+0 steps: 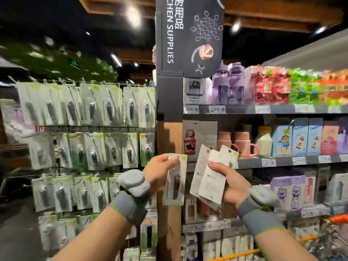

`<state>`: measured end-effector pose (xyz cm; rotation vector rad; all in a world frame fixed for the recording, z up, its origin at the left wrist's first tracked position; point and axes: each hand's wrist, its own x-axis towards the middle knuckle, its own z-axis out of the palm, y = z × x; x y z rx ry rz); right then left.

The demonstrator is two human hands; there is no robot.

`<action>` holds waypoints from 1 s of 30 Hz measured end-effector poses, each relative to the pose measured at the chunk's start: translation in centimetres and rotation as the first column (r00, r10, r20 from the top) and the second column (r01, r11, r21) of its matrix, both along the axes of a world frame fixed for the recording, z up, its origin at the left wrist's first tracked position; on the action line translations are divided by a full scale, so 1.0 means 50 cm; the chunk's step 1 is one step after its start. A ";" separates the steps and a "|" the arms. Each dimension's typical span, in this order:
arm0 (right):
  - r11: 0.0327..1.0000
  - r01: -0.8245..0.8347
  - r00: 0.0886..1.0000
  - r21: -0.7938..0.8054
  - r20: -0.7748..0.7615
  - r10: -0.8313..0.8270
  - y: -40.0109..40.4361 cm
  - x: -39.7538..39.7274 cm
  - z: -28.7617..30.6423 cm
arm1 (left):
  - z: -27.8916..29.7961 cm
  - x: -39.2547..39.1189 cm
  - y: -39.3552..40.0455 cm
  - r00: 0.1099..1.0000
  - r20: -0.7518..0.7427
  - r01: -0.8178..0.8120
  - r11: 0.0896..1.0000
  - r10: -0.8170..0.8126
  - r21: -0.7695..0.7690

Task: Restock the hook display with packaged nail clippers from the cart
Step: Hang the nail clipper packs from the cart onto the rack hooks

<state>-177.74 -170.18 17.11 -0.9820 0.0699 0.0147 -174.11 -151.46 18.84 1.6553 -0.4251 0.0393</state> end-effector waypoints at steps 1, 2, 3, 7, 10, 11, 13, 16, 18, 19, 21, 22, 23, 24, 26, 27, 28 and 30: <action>1.000 -0.014 1.000 0.017 0.007 0.014 0.004 -0.001 0.009 | 0.003 -0.001 0.004 1.000 0.016 -0.010 1.000 0.010 -0.023; 0.999 -0.048 0.999 0.013 0.018 0.048 0.007 0.002 0.025 | 0.017 0.001 0.012 0.996 0.080 -0.044 0.999 0.045 -0.014; 0.996 -0.094 0.994 0.007 0.062 0.094 0.020 0.009 0.060 | 0.044 0.008 0.027 0.987 0.138 -0.073 0.997 0.078 -0.040; 0.988 -0.150 0.976 0.033 0.166 0.143 0.028 0.026 0.093 | 0.074 0.016 0.055 0.956 0.255 -0.139 0.990 0.143 -0.033; 0.985 -0.173 0.964 -0.005 0.207 0.170 0.047 0.038 0.133 | 0.111 0.011 0.083 0.931 0.291 -0.195 0.974 0.220 -0.112; 0.981 -0.192 0.957 -0.010 0.218 0.190 0.061 0.042 0.146 | 0.123 0.011 0.097 0.925 0.297 -0.207 0.969 0.238 -0.132; 0.985 -0.170 0.958 -0.027 0.231 0.172 0.075 0.047 0.161 | 0.139 0.011 0.112 0.923 0.298 -0.210 0.968 0.243 -0.136; 0.988 -0.155 0.957 -0.020 0.244 0.155 0.105 0.056 0.173 | 0.151 0.015 0.138 0.908 0.320 -0.226 0.959 0.271 -0.169; 0.986 -0.164 0.952 -0.039 0.254 0.168 0.137 0.067 0.180 | 0.158 0.025 0.168 0.903 0.315 -0.242 0.953 0.291 -0.184; 0.986 -0.163 0.953 -0.045 0.250 0.169 0.153 0.072 0.183 | 0.161 0.029 0.182 0.905 0.316 -0.239 0.956 0.283 -0.172; 0.984 -0.172 0.951 -0.048 0.252 0.179 0.183 0.085 0.191 | 0.166 0.039 0.212 0.910 0.312 -0.240 0.960 0.274 -0.145; 0.983 -0.180 0.950 -0.044 0.252 0.185 0.196 0.089 0.195 | 0.168 0.044 0.227 0.906 0.316 -0.248 0.959 0.280 -0.137; 0.983 -0.176 0.950 -0.047 0.254 0.182 0.212 0.093 0.201 | 0.172 0.050 0.245 0.904 0.322 -0.252 0.959 0.282 -0.131; 0.983 -0.174 0.949 -0.056 0.256 0.182 0.229 0.095 0.207 | 0.175 0.057 0.263 0.903 0.325 -0.250 0.959 0.280 -0.132; 0.984 -0.164 0.947 -0.073 0.266 0.177 0.261 0.104 0.216 | 0.184 0.069 0.295 0.907 0.323 -0.241 0.962 0.271 -0.129; 0.985 -0.156 0.946 -0.079 0.273 0.172 0.279 0.110 0.220 | 0.188 0.075 0.312 0.908 0.323 -0.237 0.963 0.267 -0.131; 0.986 -0.148 0.947 -0.076 0.278 0.163 0.296 0.113 0.223 | 0.193 0.079 0.327 0.908 0.323 -0.232 0.963 0.266 -0.138; 0.987 -0.147 0.946 -0.066 0.283 0.160 0.341 0.126 0.228 | 0.202 0.090 0.368 0.909 0.328 -0.223 0.965 0.256 -0.136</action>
